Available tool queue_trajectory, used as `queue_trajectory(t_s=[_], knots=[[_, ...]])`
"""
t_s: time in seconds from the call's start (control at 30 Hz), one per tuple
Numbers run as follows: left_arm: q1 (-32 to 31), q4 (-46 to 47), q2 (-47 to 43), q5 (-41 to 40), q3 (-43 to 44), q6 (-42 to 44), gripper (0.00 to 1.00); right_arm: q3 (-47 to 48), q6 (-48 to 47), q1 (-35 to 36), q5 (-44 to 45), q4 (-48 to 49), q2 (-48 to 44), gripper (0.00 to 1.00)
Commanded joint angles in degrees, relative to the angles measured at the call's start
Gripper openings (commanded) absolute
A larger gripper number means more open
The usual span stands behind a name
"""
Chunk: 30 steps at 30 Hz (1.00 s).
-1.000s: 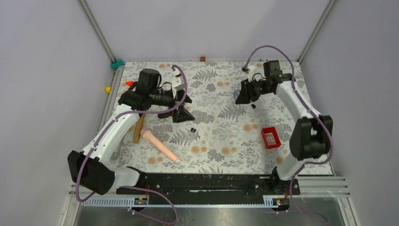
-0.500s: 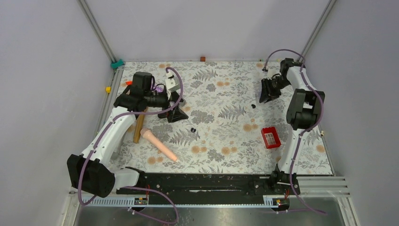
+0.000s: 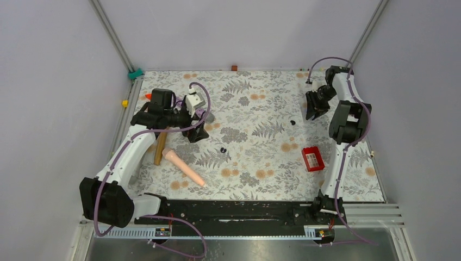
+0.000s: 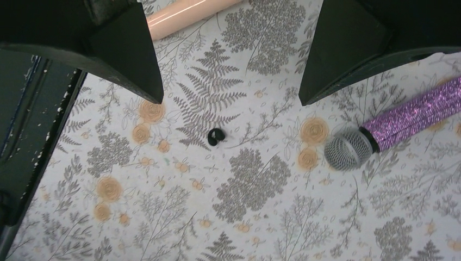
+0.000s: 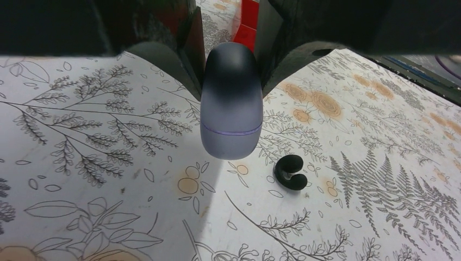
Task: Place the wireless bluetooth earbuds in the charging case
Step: Place the charging case at the center of the board.
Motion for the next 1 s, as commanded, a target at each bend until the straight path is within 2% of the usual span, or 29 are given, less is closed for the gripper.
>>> queue_trajectory(t_s=[0.0,0.23,0.7,0.73,0.77,0.8,0.97], knots=[[0.88,-1.02,-2.34,-4.25,-1.08,2.66,0.99,5.48,0.29,0.09,1.85,-6.47,2.12,0.36],[1.08,-1.76,-5.05,-4.61,-2.27,3.12,0.98,6.21,1.12,0.35,2.74,-7.41,2.69,0.42],[1.09,-2.92,-7.4,-4.76,-1.33,2.92,0.98,1.56,1.67,1.15,4.59,-6.88,0.36,0.55],[1.08,-2.92,-7.48,-5.25,-1.36,2.92,0.99,1.37,1.59,1.23,4.61,-6.9,0.04,0.63],[1.08,-2.93,-7.57,-5.62,-1.31,2.91,0.98,1.04,1.49,1.3,4.86,-6.62,-0.35,0.92],[1.08,-2.92,-7.63,-5.92,-1.31,2.91,0.98,0.59,1.57,1.34,5.37,-6.23,-0.89,0.98],[1.17,-2.88,-8.3,-7.05,-1.71,2.99,0.99,-3.17,2.1,1.48,9.01,-2.59,-6.3,0.99]])
